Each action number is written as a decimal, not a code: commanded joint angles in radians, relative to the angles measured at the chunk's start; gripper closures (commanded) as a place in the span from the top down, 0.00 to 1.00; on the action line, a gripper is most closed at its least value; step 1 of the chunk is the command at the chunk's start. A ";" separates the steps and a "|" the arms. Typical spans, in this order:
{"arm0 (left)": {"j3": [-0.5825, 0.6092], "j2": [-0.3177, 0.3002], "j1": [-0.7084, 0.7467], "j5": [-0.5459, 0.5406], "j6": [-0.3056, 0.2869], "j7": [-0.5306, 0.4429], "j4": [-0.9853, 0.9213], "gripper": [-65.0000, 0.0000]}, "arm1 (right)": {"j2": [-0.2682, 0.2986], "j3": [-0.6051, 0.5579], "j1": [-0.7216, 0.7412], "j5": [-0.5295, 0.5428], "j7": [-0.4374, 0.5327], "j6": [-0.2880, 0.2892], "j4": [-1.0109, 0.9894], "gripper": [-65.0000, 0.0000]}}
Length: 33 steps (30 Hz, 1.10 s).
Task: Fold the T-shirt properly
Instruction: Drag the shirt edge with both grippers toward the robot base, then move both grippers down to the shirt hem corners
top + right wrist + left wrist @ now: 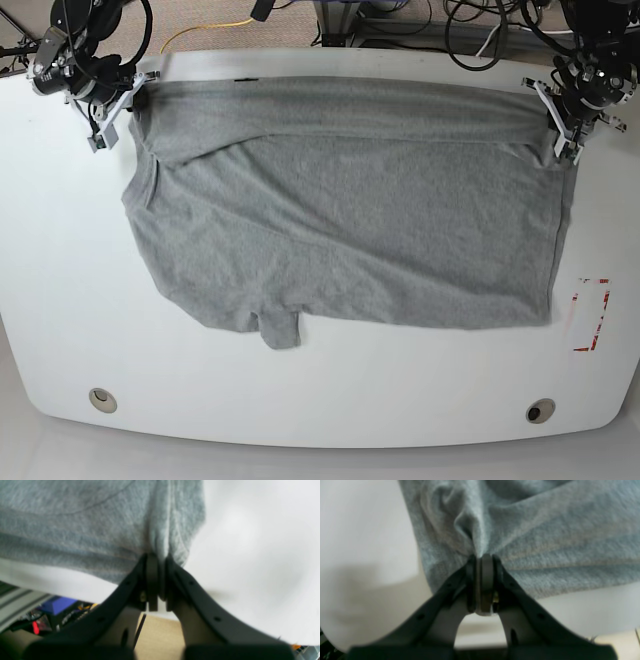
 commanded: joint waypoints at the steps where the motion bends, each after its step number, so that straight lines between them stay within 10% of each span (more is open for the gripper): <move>1: -0.010 -0.018 0.042 0.018 0.014 -0.006 0.051 0.00 | 0.021 0.011 -0.034 -0.012 0.011 -0.001 0.037 0.00; 11: -0.041 0.016 0.157 0.020 0.014 -0.006 0.117 0.00 | 0.021 0.011 -0.101 -0.012 0.011 -0.001 0.055 0.01; 15: -0.046 0.016 0.160 0.020 0.012 -0.006 0.114 0.00 | 0.021 0.022 -0.104 -0.006 0.011 -0.001 0.055 0.23; 22: -0.056 0.016 0.152 0.018 0.012 -0.006 0.120 0.43 | 0.012 0.131 -0.083 0.000 0.011 -0.001 0.087 0.77; 25: -0.084 0.016 0.123 0.017 0.012 -0.006 0.150 0.62 | 0.012 0.165 -0.081 0.040 0.011 -0.001 0.153 0.77; 33: -0.087 0.011 0.074 0.015 -0.004 0.080 0.257 0.65 | 0.057 0.191 -0.040 0.167 0.008 -0.001 0.181 0.75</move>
